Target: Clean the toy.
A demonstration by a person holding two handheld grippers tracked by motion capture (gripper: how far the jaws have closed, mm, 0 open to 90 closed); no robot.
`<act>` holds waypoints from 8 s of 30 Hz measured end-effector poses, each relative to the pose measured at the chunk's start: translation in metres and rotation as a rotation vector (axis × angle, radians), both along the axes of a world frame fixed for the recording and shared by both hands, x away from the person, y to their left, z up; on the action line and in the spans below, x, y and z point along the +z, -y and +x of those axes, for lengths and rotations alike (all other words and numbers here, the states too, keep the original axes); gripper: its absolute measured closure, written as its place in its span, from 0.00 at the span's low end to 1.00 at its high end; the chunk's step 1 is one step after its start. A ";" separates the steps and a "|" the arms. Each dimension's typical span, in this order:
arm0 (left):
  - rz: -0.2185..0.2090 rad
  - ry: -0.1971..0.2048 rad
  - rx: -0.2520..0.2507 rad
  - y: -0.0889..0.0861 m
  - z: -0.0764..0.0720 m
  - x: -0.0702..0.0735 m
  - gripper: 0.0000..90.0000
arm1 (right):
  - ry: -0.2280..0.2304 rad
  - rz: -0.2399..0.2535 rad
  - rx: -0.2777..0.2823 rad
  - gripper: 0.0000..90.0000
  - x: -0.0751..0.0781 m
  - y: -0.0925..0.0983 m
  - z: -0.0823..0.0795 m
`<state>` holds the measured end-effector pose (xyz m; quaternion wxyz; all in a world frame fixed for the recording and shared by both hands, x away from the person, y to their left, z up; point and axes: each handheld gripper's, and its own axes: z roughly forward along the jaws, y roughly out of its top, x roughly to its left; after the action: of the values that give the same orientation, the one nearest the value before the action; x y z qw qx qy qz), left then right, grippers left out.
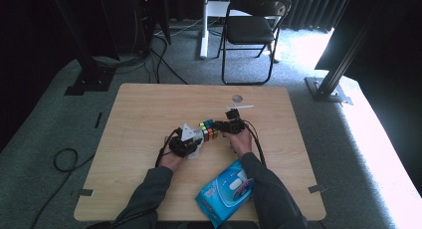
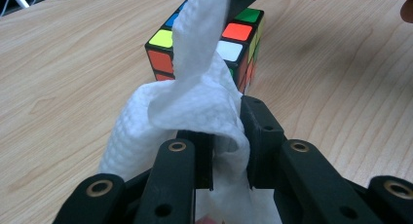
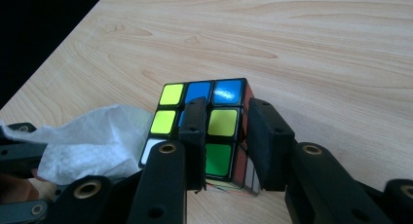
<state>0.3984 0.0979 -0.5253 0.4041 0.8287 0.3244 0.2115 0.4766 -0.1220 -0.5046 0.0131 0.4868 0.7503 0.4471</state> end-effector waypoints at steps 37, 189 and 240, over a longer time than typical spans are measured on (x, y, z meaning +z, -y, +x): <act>-0.008 0.004 0.008 0.000 0.000 0.000 0.84 | -0.006 -0.006 0.016 0.74 0.001 -0.004 0.003; -0.020 0.014 0.036 -0.014 -0.001 0.009 0.82 | 0.294 -0.339 0.228 0.38 -0.011 -0.010 0.014; -0.017 0.072 0.071 -0.012 0.018 0.046 0.96 | 0.373 -0.289 0.391 0.38 0.000 -0.023 -0.033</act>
<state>0.4166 0.1098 -0.4790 0.4147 0.8052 0.3405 0.2525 0.4432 -0.0990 -0.5050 0.1334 0.2359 0.8701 0.4116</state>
